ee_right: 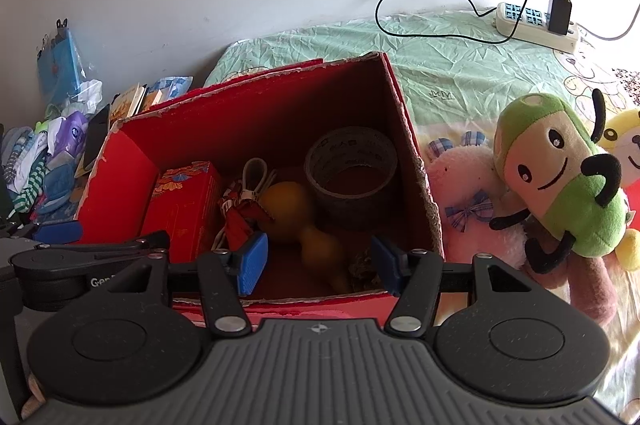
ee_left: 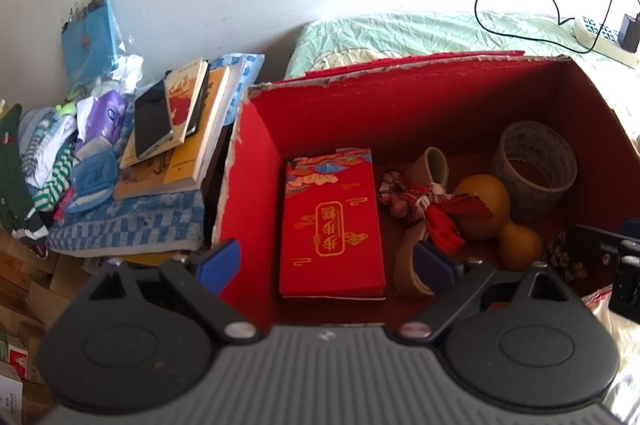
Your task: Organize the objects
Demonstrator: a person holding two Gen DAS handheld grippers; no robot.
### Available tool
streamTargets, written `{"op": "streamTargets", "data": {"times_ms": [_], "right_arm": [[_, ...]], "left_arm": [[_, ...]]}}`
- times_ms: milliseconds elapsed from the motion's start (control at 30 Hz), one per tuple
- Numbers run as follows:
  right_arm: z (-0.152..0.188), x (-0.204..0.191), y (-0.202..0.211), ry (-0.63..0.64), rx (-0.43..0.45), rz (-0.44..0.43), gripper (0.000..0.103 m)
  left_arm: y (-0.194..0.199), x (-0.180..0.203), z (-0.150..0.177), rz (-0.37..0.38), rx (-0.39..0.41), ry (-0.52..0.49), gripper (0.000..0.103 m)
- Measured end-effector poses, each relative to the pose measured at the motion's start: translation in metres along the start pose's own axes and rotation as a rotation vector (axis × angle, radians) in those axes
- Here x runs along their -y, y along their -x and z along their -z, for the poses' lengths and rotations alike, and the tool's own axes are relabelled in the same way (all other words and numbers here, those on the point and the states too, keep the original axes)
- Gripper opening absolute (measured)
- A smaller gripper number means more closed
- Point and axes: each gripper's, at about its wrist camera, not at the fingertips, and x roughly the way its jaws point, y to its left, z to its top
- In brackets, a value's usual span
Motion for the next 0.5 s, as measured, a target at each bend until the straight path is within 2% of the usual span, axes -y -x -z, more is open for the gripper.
{"op": "streamTargets", "data": {"times_ms": [500], "right_arm": [[0.0020, -0.0034, -0.0029, 0.031, 0.011, 0.006, 0.061]], "left_arm": [[-0.0080, 0.0013, 0.0026, 0.003, -0.021, -0.006, 0.094]]}}
